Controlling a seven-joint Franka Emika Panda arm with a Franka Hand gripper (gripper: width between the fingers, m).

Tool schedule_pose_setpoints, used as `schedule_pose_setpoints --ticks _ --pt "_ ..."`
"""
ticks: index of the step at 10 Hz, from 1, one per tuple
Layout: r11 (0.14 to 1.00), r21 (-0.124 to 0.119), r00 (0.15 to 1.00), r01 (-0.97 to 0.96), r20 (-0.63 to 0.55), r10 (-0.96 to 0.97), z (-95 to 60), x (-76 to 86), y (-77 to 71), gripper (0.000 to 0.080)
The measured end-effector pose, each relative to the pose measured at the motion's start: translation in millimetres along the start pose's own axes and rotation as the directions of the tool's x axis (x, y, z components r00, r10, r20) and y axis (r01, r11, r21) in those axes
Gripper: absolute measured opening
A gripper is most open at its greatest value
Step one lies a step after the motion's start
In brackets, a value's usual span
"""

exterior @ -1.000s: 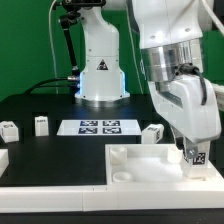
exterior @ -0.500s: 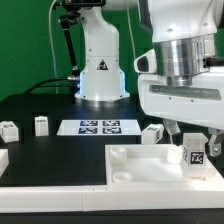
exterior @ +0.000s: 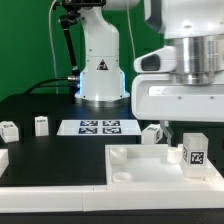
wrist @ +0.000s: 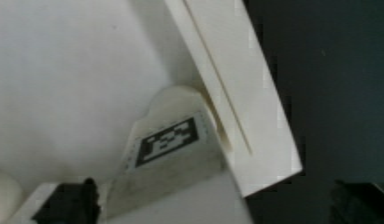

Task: Assemble square table

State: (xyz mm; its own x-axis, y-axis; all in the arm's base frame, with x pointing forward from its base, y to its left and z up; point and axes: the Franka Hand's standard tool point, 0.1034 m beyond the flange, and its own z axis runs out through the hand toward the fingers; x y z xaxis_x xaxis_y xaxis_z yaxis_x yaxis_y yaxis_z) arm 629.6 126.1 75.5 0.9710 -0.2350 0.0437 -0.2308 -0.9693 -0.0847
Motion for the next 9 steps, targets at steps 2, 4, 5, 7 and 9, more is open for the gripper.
schedule_pose_setpoints --ticks 2,4,5,7,9 --pt "0.997 -0.001 0.997 0.075 0.002 -0.075 2.0 0.4 2.9 0.0607" --pt "1.000 -0.002 1.000 0.019 0.003 -0.019 2.6 -0.1 2.5 0.0295" --pt "0.998 -0.003 0.998 -0.059 0.003 0.059 3.0 0.0 3.9 0.0295" --pt "0.971 -0.003 0.971 -0.237 0.003 0.237 3.2 0.3 4.8 0.0294" --pt "0.873 -0.001 0.873 -0.487 0.008 0.487 2.4 2.0 7.8 0.0294"
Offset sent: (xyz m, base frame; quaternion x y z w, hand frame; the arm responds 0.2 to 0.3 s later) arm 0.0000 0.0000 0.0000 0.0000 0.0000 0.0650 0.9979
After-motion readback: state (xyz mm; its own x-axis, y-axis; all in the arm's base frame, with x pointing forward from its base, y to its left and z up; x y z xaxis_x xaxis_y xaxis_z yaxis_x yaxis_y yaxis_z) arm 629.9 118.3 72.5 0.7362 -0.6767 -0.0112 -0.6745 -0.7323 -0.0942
